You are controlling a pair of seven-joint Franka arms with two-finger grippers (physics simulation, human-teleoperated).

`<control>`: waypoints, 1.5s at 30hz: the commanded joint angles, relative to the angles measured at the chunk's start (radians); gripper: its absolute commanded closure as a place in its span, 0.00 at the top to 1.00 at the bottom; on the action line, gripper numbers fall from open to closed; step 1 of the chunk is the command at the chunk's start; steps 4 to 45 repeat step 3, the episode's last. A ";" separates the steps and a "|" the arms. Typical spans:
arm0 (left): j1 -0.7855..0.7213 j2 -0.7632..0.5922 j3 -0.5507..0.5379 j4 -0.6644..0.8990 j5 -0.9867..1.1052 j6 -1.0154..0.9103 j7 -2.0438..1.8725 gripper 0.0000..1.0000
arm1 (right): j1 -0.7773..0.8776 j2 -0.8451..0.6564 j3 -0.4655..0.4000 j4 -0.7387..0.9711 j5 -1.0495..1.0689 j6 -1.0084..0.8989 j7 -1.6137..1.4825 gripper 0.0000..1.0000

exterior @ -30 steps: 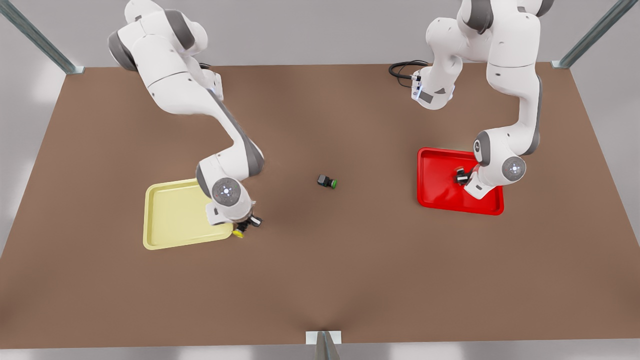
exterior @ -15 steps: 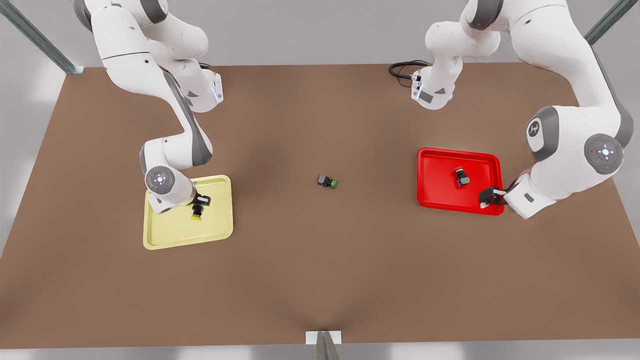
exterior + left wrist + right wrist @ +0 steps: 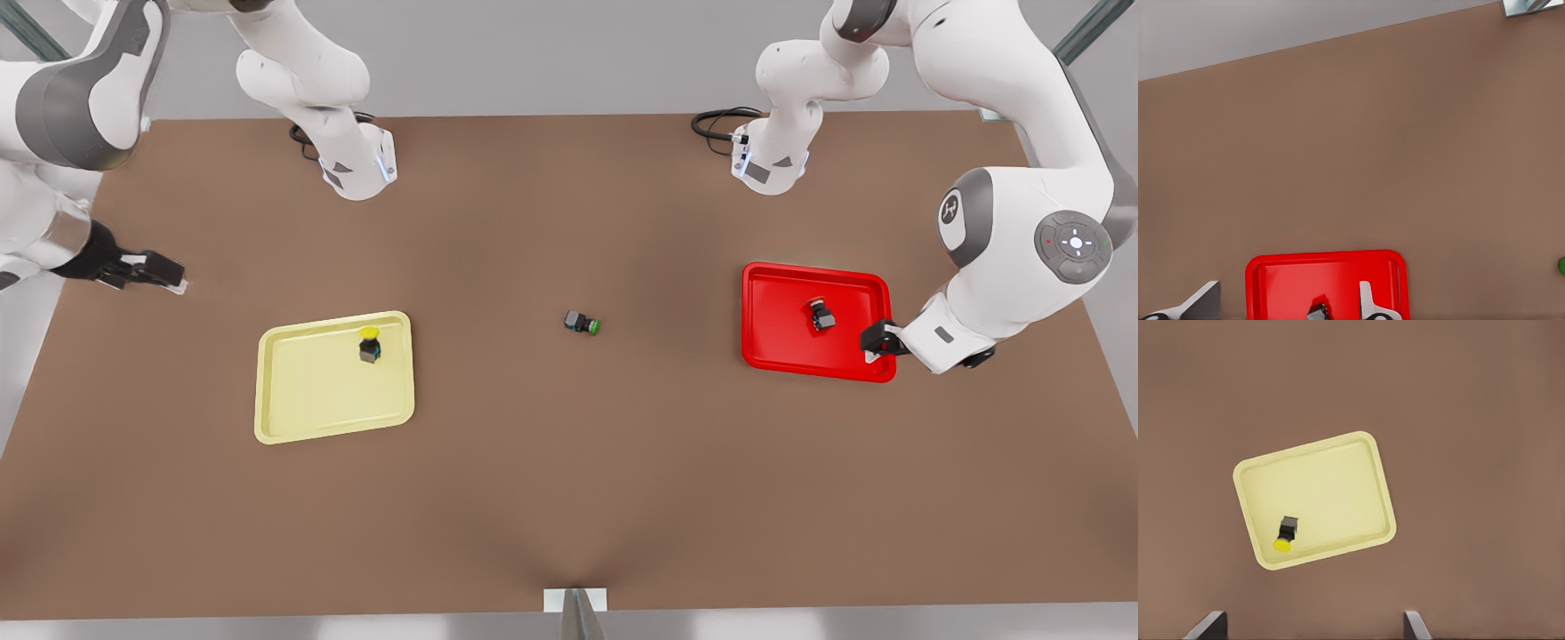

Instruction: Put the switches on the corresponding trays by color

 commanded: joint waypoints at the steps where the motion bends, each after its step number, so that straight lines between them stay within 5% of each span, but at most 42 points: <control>1: 0.000 0.000 0.000 0.000 0.003 0.000 0.000 1.00 | 0.074 0.002 -0.001 0.001 0.000 0.001 -0.001 1.00; 45: 0.000 0.000 0.000 0.000 0.003 0.000 0.000 1.00 | 0.074 0.002 -0.012 0.000 0.000 0.004 0.002 1.00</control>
